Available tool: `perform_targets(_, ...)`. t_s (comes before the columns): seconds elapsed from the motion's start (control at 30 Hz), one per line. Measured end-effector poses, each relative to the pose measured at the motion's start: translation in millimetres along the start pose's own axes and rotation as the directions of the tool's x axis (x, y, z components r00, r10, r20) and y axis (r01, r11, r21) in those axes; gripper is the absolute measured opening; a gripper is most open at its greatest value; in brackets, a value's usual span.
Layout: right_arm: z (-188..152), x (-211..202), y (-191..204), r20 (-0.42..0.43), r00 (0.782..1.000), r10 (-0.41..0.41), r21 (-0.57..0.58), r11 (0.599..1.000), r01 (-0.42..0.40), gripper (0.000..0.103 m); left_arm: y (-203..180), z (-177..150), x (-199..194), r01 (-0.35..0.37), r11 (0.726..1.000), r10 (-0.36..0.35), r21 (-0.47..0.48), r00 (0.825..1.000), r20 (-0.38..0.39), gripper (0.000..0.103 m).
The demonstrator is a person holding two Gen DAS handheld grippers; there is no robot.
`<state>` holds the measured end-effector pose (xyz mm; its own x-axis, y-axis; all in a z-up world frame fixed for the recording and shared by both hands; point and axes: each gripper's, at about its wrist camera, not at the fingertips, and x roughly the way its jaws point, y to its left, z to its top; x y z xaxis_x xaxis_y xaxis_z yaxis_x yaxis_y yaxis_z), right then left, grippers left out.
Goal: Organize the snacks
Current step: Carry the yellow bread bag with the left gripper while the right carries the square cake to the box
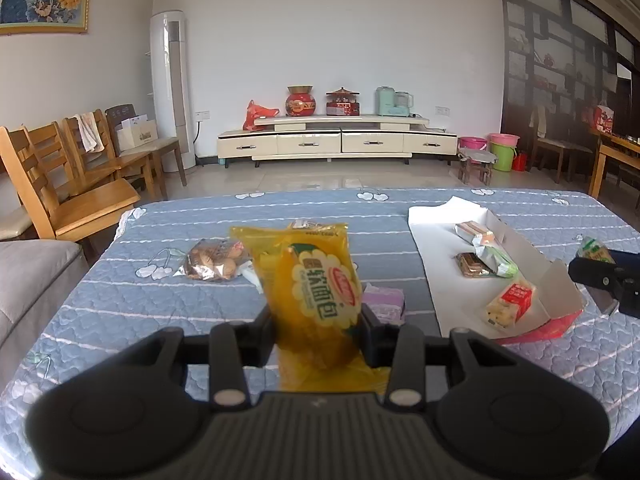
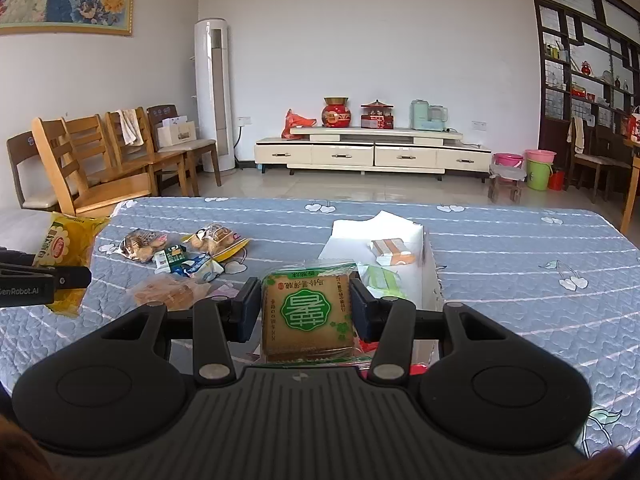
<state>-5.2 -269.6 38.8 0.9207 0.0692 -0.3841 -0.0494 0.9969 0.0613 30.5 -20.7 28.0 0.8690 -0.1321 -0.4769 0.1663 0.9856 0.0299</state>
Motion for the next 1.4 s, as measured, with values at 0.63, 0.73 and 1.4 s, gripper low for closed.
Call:
perform_targets(0.63, -0.4, 5.9, -6.0, -0.017, 1.0, -0.017, 0.019, 1.0, 0.017, 0.059, -16.8, 7.6, 13.3, 0.038, 0.999, -0.038, 0.036, 0.999, -0.009, 0.04)
perform_targets(0.73, -0.2, 7.4, -6.6, -0.018, 1.0, -0.018, 0.02, 1.0, 0.019, 0.059, -22.8, 10.7, 16.5, 0.049, 0.998, -0.049, 0.044, 0.999, -0.008, 0.04)
perform_targets(1.4, 3.5, 23.9, -12.2, -0.018, 0.999, -0.038, 0.031, 0.999, 0.039, 0.059, -58.6, 32.5, 42.2, 0.126, 0.989, -0.126, 0.081, 0.992, 0.001, 0.04)
